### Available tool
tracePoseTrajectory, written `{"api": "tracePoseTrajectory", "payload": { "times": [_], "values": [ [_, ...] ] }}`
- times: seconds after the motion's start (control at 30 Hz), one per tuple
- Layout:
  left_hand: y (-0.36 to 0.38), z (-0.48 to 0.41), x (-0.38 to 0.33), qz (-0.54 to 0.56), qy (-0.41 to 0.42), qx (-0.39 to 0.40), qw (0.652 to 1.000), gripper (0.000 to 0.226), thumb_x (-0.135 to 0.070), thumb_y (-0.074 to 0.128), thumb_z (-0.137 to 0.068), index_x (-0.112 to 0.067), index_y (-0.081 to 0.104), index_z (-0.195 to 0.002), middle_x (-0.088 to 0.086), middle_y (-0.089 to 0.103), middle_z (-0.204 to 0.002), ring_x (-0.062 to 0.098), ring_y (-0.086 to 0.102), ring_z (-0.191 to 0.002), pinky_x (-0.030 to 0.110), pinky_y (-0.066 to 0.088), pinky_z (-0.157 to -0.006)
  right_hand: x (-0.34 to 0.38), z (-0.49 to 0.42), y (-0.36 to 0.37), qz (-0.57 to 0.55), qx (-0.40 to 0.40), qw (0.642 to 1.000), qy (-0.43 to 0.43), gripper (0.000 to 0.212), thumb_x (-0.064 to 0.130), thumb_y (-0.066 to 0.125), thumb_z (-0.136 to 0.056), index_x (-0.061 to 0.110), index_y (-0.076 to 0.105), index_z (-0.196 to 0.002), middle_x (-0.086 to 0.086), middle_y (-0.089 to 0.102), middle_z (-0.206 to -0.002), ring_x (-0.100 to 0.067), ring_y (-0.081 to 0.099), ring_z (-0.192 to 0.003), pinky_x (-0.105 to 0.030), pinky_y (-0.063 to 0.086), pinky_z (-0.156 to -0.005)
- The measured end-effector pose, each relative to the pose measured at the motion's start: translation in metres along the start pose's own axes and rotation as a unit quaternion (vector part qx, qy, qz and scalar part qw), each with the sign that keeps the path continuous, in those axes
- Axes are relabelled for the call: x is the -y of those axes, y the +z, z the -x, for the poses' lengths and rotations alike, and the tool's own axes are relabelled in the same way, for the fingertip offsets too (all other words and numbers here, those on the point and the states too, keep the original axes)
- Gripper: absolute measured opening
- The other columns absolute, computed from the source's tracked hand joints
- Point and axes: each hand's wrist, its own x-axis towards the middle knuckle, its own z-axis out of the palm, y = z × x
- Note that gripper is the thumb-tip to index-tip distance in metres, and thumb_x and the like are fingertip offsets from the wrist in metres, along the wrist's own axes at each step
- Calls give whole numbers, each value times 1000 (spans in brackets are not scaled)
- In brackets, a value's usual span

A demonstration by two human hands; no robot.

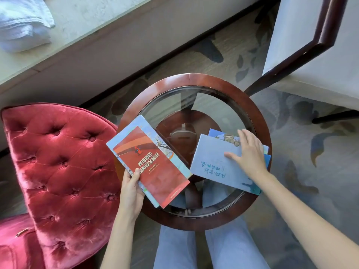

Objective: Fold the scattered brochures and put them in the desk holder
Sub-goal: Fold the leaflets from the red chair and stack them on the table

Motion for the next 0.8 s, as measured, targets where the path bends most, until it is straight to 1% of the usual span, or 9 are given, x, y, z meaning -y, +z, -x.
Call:
{"api": "tracePoseTrajectory", "payload": {
  "times": [0.1,0.2,0.3,0.4,0.53,0.6,0.67,0.73,0.8],
  "values": [
    [14,8,11,2,-22,23,999,23,-16,40,-98,-23,54,-115,-3,68,-108,13,67,-97,34,58,-80,-14,-4,-1,10,9,1000,-5,77,46,67,-80,11,34,-140,-7,35,-146,-22,28,-137,-39,25,-113],
    [35,17,31,-2,-50,40,998,23,-16,42,-97,-20,53,-117,0,68,-110,15,68,-97,35,58,-78,-11,-4,3,21,-20,1000,12,73,49,68,-77,12,41,-134,-8,46,-129,-25,41,-121,-38,36,-101],
    [53,21,48,-5,-80,50,996,22,-17,43,-97,-21,53,-115,-2,70,-106,13,68,-95,34,59,-75,-7,-2,5,17,-12,997,74,68,58,70,-70,16,46,-116,-6,49,-112,-25,47,-105,-36,40,-85],
    [65,19,58,-14,-87,54,995,22,-16,44,-96,-19,53,-116,-1,70,-107,14,68,-96,32,58,-75,-3,4,12,-49,23,989,136,61,61,70,-67,17,44,-100,-4,49,-105,-22,49,-99,-36,44,-78],
    [81,19,63,-89,-78,63,991,23,-14,44,-97,-15,51,-119,5,66,-115,19,64,-104,36,55,-87,6,9,20,-108,41,981,159,50,60,66,-74,18,47,-94,-4,51,-103,-22,54,-97,-35,50,-71],
    [91,21,66,-142,-60,47,987,19,-13,43,-98,-16,52,-115,7,64,-115,20,62,-104,38,51,-90,9,8,20,-122,33,978,167,44,57,65,-77,19,47,-90,-4,52,-101,-21,56,-92,-34,50,-69],
    [101,21,69,-204,-41,6,978,14,-12,43,-98,-21,53,-105,7,63,-112,17,61,-98,35,49,-87,11,9,19,-123,24,978,166,40,53,63,-79,17,50,-90,-2,53,-99,-20,55,-87,-31,44,-65],
    [111,22,71,-282,-18,-41,958,11,-15,43,-97,-23,50,-97,5,62,-109,11,60,-90,30,46,-81,12,11,18,-129,20,979,153,35,47,60,-85,15,55,-98,-2,53,-101,-20,57,-89,-28,40,-66],
    [120,25,72,-350,2,-76,934,8,-18,43,-96,-16,48,-102,6,60,-109,17,58,-94,31,42,-82,17,14,19,-156,16,977,143,30,37,53,-91,15,54,-113,-4,55,-108,-24,58,-98,-28,39,-69]
  ]
}}
